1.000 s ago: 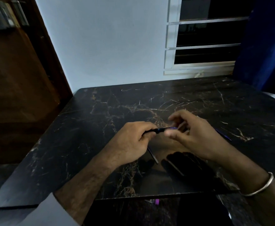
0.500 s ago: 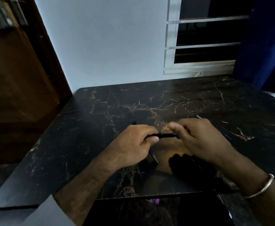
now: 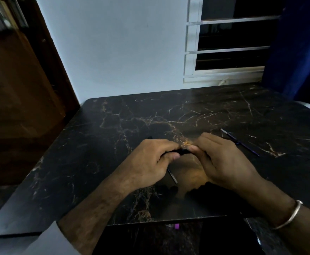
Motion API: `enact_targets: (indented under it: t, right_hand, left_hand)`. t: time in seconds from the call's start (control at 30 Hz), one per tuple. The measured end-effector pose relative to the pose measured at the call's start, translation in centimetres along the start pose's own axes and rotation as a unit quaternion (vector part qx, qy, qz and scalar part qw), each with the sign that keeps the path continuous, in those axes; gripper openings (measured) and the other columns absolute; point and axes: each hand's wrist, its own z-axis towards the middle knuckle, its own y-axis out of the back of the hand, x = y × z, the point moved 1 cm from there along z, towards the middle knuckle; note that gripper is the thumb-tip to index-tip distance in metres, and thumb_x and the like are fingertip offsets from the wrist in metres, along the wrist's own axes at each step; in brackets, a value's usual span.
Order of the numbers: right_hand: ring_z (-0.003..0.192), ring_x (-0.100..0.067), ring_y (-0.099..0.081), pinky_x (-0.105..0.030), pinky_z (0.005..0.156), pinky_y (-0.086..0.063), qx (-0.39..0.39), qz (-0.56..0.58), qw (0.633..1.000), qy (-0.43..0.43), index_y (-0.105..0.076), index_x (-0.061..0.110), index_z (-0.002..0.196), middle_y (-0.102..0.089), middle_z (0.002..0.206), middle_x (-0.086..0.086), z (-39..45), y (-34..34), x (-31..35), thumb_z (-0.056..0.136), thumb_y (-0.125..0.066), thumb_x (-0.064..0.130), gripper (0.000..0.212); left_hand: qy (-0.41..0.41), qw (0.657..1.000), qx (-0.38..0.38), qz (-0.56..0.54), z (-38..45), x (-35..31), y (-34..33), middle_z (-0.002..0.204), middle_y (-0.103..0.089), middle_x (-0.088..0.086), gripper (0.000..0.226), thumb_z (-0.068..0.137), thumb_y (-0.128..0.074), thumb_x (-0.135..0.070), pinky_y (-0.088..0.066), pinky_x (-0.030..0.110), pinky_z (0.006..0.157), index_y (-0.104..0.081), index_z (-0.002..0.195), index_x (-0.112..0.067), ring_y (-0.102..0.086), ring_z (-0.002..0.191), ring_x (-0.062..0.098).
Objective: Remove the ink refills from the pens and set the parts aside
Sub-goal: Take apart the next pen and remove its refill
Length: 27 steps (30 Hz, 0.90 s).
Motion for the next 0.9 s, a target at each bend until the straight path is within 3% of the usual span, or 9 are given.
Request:
enact_targets:
  t: [0.1,0.17,0.27,0.33,0.47,0.57,0.63,0.8,0.9]
  right_hand:
    - [0.052,-0.006,-0.05,-0.029,0.051,-0.039,0.015,0.047,0.991,-0.128,-0.052,0.027,0.064,-0.052,0.056,0.01,0.3,-0.6,0.3,0.097,-0.029,0.059,0.052]
    - [0.052,-0.003,-0.054,-0.036,0.054,-0.048,0.047,0.128,0.97,-0.203,-0.06,0.021,0.069,-0.06,0.058,0.007,0.5,-0.6,-0.2,0.089,-0.035,0.066,0.056]
    - [0.084,-0.001,-0.061,-0.018,0.072,-0.049,0.062,0.098,0.985,-0.127,-0.061,0.029,0.1,-0.065,0.091,0.012,0.3,-0.2,-0.6,0.087,-0.063,0.047,0.023]
    - [0.083,-0.003,-0.059,-0.013,0.067,-0.044,0.07,0.059,0.994,-0.06,-0.063,0.025,0.099,-0.064,0.088,0.012,0.4,0.1,-0.6,0.089,-0.063,0.038,0.016]
    - [0.063,-0.006,-0.06,-0.029,0.054,-0.048,0.074,0.045,0.992,-0.09,-0.063,0.032,0.083,-0.063,0.067,0.007,0.5,0.3,-0.8,0.093,-0.04,0.061,0.038]
    - [0.08,-0.002,-0.061,-0.021,0.067,-0.048,0.085,0.046,0.993,-0.073,-0.065,0.027,0.104,-0.067,0.089,0.013,0.6,0.2,-0.9,0.089,-0.059,0.048,0.026]
    - [0.076,-0.005,-0.06,-0.019,0.062,-0.046,0.097,0.045,0.993,-0.048,-0.066,0.022,0.099,-0.066,0.083,0.01,0.6,0.0,-0.9,0.091,-0.058,0.036,0.018]
    - [0.069,-0.011,-0.062,-0.042,0.066,-0.05,0.148,0.089,0.979,-0.111,-0.07,0.02,0.097,-0.068,0.075,0.002,0.3,-0.2,-1.3,0.094,-0.055,0.037,0.023]
    - [0.078,-0.005,-0.066,-0.034,0.07,-0.054,0.159,0.135,0.968,-0.141,-0.071,0.029,0.099,-0.072,0.083,0.007,0.6,0.1,-1.9,0.09,-0.058,0.044,0.022]
  left_hand:
    - [-0.025,0.998,-0.024,0.056,0.2,0.0,-0.2,0.085,-0.067,-0.01,0.016,0.098,-0.058,-0.023,-0.048,0.026,0.077,-0.072,0.106,-0.021,-0.058,0.079,0.007]
    - [-0.02,0.998,-0.022,0.058,0.4,0.1,-0.3,0.088,-0.069,-0.008,0.017,0.098,-0.058,-0.023,-0.049,0.028,0.078,-0.072,0.107,-0.021,-0.06,0.082,0.006]
    - [0.008,0.999,-0.014,0.037,0.5,0.4,-0.2,0.089,-0.067,-0.012,0.016,0.098,-0.058,-0.022,-0.047,0.019,0.07,-0.072,0.106,-0.023,-0.061,0.082,0.004]
    - [0.014,0.999,-0.011,0.048,0.5,0.6,-0.2,0.09,-0.068,-0.011,0.016,0.098,-0.058,-0.024,-0.05,0.023,0.07,-0.072,0.106,-0.021,-0.061,0.083,0.004]
    - [0.016,0.999,0.007,0.045,0.4,0.5,-0.3,0.094,-0.07,-0.007,0.017,0.099,-0.058,-0.025,-0.054,0.033,0.075,-0.072,0.107,-0.02,-0.063,0.085,0.007]
    - [0.017,0.999,0.002,0.048,0.6,0.4,-0.4,0.091,-0.069,-0.006,0.015,0.099,-0.057,-0.023,-0.053,0.035,0.074,-0.071,0.103,-0.018,-0.062,0.082,0.008]
    - [0.005,0.998,-0.007,0.06,0.6,0.4,-0.5,0.089,-0.07,-0.004,0.017,0.099,-0.057,-0.024,-0.053,0.037,0.074,-0.071,0.102,-0.015,-0.062,0.082,0.011]
    - [-0.064,0.979,-0.037,0.189,0.3,0.2,-0.7,0.096,-0.073,-0.007,0.024,0.098,-0.057,-0.028,-0.036,0.03,0.074,-0.07,0.117,-0.023,-0.061,0.086,0.015]
    - [-0.041,0.984,-0.038,0.169,0.4,0.3,-0.7,0.101,-0.073,-0.008,0.025,0.1,-0.052,-0.03,-0.045,0.035,0.082,-0.068,0.119,-0.026,-0.062,0.092,0.014]
